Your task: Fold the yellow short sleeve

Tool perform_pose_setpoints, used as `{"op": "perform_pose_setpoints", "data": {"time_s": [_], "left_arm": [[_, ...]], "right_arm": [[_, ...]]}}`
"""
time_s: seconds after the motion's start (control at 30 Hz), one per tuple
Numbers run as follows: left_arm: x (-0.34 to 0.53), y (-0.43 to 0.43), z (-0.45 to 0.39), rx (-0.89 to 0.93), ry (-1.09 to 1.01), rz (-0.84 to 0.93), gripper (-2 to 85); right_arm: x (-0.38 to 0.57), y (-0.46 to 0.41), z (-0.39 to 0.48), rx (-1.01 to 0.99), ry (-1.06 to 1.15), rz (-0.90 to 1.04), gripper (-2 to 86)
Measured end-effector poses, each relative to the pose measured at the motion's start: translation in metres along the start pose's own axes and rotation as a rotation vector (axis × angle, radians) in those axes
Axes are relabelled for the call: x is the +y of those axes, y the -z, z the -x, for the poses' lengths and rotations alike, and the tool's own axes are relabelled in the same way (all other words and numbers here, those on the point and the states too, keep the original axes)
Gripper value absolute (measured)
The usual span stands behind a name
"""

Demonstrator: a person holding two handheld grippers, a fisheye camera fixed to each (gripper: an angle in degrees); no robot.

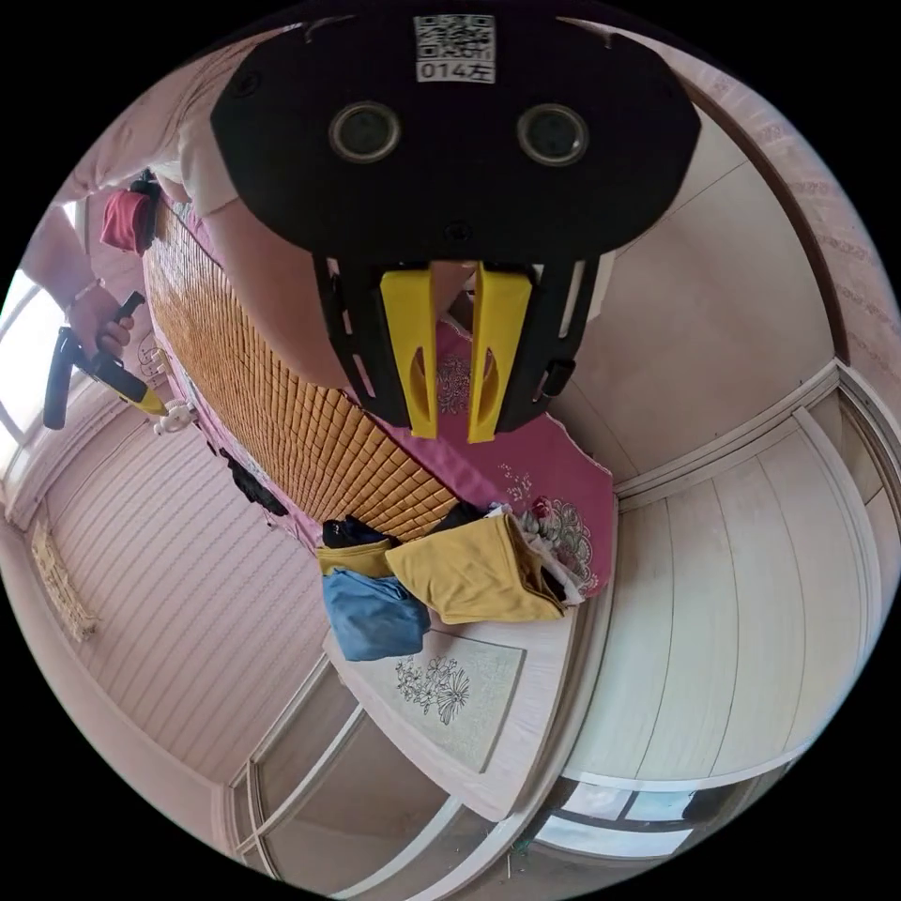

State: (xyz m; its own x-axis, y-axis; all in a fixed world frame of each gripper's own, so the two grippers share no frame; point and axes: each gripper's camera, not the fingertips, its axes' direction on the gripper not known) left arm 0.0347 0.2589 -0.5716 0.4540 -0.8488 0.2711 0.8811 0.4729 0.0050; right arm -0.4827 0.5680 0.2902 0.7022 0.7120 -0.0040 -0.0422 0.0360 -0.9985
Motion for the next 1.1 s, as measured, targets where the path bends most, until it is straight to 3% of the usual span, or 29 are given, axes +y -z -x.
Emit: {"op": "perform_pose_setpoints", "data": {"time_s": [0.5,0.73,0.83,1.1], "left_arm": [[-0.159,-0.033,0.116,0.004,0.066,-0.1,8.8],[-0.221,-0.049,0.144,0.01,0.065,-0.14,9.6],[-0.24,-0.039,0.169,-0.079,0.093,-0.186,9.5],[-0.28,-0.044,0.209,-0.082,0.019,-0.121,8.8]], "right_arm": [[-0.112,-0.266,0.076,-0.201,0.087,0.162,11.7],[-0.179,-0.385,0.171,-0.174,0.413,0.211,11.3],[-0.203,-0.43,0.211,-0.14,0.568,0.244,10.7],[-0.233,-0.541,0.281,-0.182,0.593,0.264,11.4]]}}
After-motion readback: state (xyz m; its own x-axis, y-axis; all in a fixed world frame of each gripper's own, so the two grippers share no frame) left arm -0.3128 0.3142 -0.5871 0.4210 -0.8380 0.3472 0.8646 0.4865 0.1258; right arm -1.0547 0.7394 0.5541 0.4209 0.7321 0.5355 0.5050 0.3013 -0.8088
